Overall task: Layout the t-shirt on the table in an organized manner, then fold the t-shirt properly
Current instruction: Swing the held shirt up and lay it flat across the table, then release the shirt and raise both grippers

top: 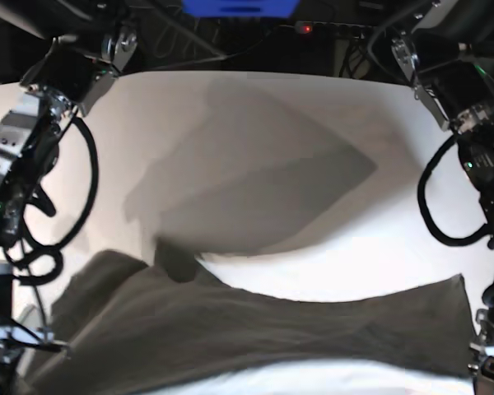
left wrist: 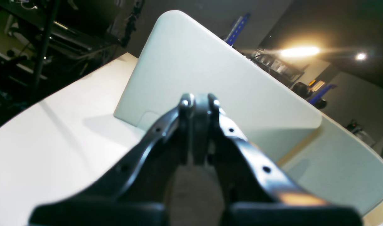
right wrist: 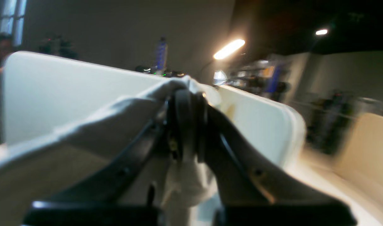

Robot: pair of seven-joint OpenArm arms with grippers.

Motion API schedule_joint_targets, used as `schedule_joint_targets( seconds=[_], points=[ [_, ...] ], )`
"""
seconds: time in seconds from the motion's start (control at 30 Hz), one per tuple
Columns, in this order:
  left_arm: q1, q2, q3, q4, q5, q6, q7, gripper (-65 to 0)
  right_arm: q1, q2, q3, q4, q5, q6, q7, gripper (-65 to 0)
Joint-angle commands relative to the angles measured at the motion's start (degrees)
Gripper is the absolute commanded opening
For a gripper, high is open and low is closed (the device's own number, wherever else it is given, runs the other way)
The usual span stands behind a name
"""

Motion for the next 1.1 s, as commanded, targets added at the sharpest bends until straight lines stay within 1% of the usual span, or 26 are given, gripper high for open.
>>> schedule_joint_targets(
  seconds=[0.0,0.1,0.23,0.37,0.43,0.57,0.63,0.7,0.8,0.87,1.0,1.07],
  points=[
    [0.05,-0.66,-0.11,1.69,-0.54,-0.47,-1.59,-64.9,1.18,0.28,0.8,1.01,0.56,-0.5,4.39,-65.0],
    [2.16,-0.22,-0.11,1.95,-0.62,-0.47,-1.77,-64.9,1.01,0.54,2.91,1.01,0.64,-0.5,9.05,-65.0],
    [6.81,0.48,-0.47,4.85,-0.71,-0.47,-1.95,-64.9,0.21,0.63,4.32,1.01,0.64,-0.5,14.5,-65.0],
    [11.03,1.28,-0.64,5.03,-3.0,-0.47,-1.95,-64.9,-0.31,0.37,1.77,-0.49,0.56,-0.5,15.38,-65.0],
    [13.58,1.54,-0.64,3.89,-3.44,-0.47,-2.03,-64.9,-0.31,0.37,-0.52,-3.74,0.47,-0.5,15.12,-65.0],
    [14.29,1.8,-0.64,-3.24,-3.7,-0.47,-2.03,-64.9,1.09,0.54,-4.47,-14.73,0.47,-0.5,13.27,-65.0],
    [13.94,1.89,-1.43,-7.72,-3.7,-0.47,-2.47,-64.9,3.29,0.46,-5.0,-21.41,0.38,-0.5,13.27,-65.0],
    [13.58,1.89,-2.75,-12.03,-3.7,-0.47,-5.46,-64.9,6.02,0.46,-5.0,-28.79,0.38,-0.5,13.27,-65.0],
    [12.0,1.36,-2.93,-18.88,-3.7,-0.47,-9.51,-64.9,11.47,0.81,-5.09,-41.63,0.29,-0.5,13.45,-65.0],
    [10.59,1.28,-2.93,-22.49,-3.7,-0.47,-10.65,-64.9,15.16,1.6,-5.09,-48.84,0.29,-0.5,13.45,-65.0],
    [7.52,-0.04,-2.84,-29.17,-3.7,-0.47,-10.91,-64.6,21.84,3.01,-5.44,-61.41,0.29,-0.5,13.36,-65.0],
    [5.14,-0.13,-2.75,-32.6,-3.7,-0.47,-10.91,-64.5,24.65,3.27,-5.53,-66.86,0.29,-0.5,13.45,-61.0]
  ],
)
